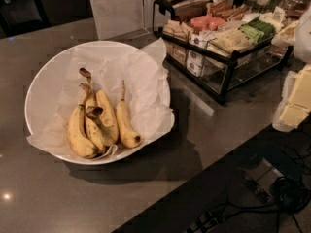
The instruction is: Pick banana from white bowl
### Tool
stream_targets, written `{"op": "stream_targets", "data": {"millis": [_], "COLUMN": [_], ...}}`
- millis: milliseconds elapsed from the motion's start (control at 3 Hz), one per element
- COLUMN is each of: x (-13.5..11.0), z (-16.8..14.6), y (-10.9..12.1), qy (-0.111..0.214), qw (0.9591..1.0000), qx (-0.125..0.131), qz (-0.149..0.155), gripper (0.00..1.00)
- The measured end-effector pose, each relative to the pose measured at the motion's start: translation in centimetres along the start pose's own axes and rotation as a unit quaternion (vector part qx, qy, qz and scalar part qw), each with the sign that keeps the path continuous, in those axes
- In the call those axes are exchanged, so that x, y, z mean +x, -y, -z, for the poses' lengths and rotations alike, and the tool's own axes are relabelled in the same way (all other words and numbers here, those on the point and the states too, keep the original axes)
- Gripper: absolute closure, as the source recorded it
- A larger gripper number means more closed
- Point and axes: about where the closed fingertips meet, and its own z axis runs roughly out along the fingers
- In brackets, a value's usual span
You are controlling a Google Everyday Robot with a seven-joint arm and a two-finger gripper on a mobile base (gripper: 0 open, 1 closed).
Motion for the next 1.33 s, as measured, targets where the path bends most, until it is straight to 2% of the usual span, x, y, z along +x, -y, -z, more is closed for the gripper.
{"op": "stream_targets", "data": {"millis": [333,667,1000,1333], "x": [0.0,-0.1,-0.6,-3.7], "z": [0.0,0.2,-0.1,1.0], "y": [0.0,0.1,0.8,1.2], "qy": [0.000,0.022,0.091,0.171], "qw": [1.0000,0.9998,0.9957,0.9821], "qx": [0.000,-0.003,-0.016,-0.041], "qz": [0.000,-0.001,0.013,0.067], "gripper": [0.00,0.00,0.00,0.00]}}
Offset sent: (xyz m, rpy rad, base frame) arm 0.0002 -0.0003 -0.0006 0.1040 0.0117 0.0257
